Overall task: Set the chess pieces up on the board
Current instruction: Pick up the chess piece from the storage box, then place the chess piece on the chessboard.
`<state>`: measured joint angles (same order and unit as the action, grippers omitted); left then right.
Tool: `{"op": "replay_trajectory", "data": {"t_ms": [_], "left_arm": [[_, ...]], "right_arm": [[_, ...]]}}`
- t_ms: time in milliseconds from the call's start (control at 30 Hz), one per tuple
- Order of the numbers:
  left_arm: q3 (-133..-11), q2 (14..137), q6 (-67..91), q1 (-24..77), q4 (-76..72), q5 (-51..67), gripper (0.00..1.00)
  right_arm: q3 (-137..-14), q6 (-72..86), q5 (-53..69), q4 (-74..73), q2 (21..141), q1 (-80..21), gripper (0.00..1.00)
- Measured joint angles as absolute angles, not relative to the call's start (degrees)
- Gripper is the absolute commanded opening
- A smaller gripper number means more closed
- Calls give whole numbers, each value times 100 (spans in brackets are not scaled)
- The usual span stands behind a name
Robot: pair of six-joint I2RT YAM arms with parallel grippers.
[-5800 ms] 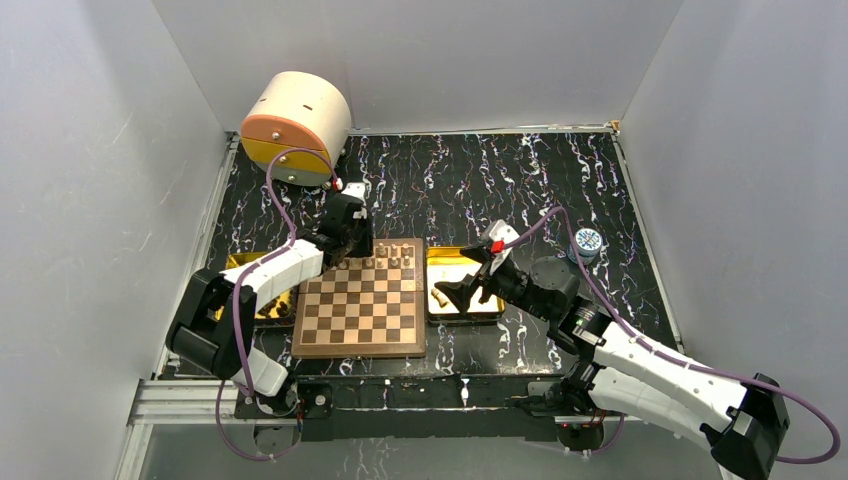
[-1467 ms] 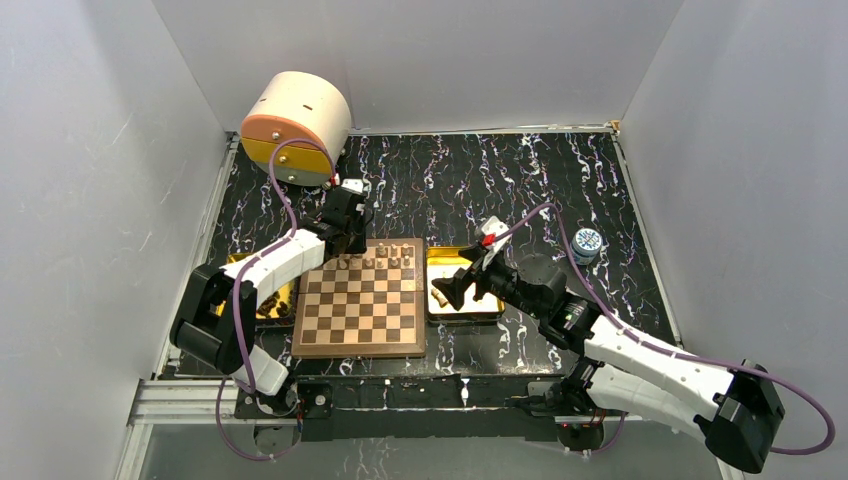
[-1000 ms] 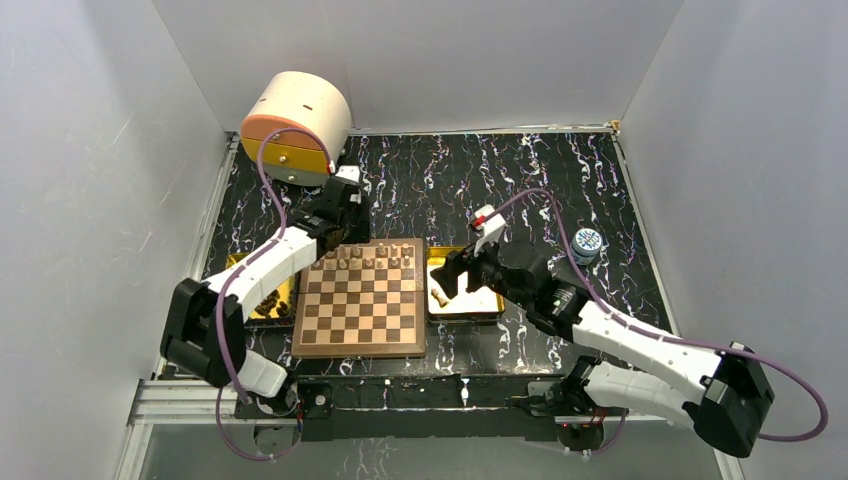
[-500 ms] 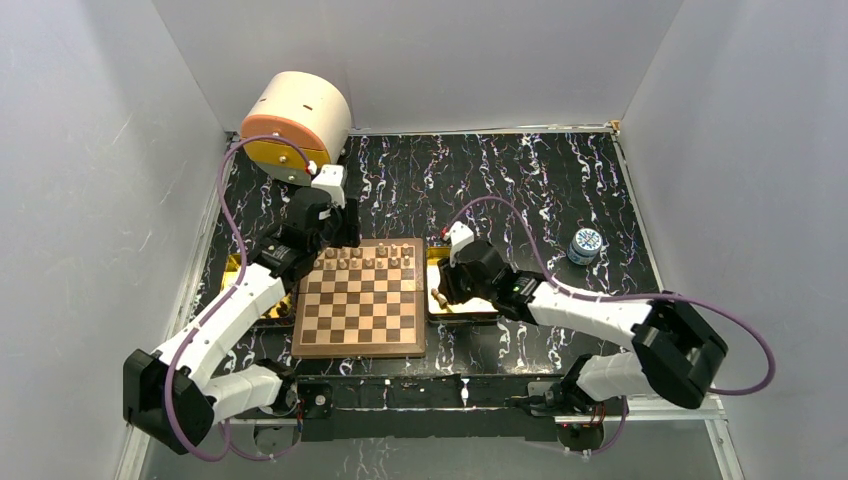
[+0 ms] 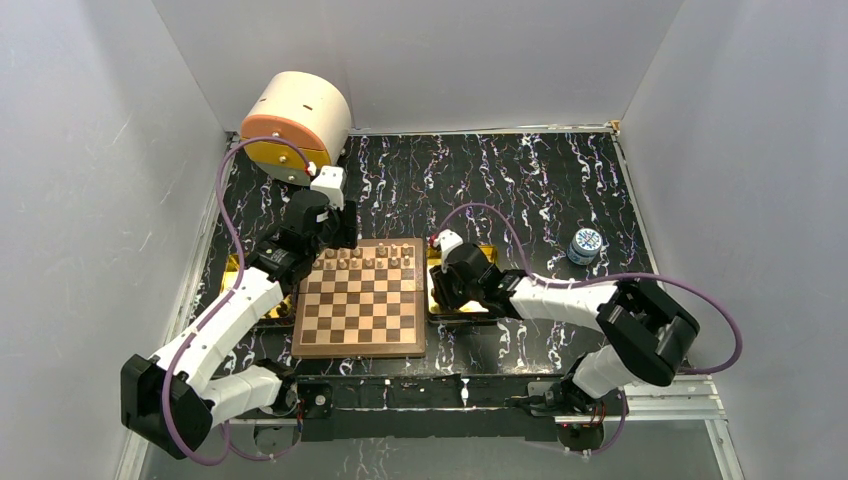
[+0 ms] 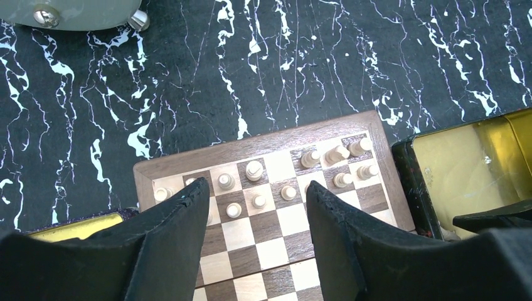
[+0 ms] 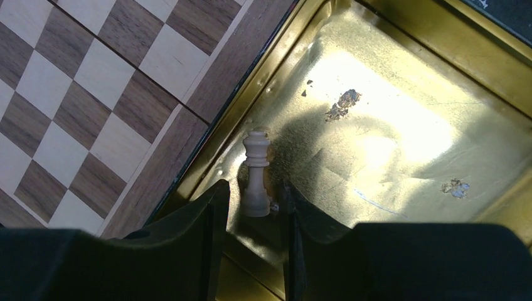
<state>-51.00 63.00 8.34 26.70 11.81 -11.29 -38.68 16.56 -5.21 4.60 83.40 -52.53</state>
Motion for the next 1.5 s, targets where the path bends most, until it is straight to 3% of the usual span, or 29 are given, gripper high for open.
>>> {"op": "replay_trajectory", "data": {"t_ms": [200,367,500,900,1500], "left_arm": [[-5098,6276,803,2670,1127,-1151,56],[-5092,6274,790,2670,1109,-1162,56],[-5092,6274,790,2670,1107,-1162,56],[-5054,6333,923,2670,1094,-867,54],[-5513,6790,2587,2670,808,2475,48]], "right_arm": [[-3892,1636,-572,489,8534,-5253,42],[-3935,1614,-652,528,8678,-5251,27],[-3955,1610,-764,572,8718,-5253,21],[-3612,1321,-967,757,7881,-5253,17],[-3096,558,281,2397,6184,-5253,17]]}}
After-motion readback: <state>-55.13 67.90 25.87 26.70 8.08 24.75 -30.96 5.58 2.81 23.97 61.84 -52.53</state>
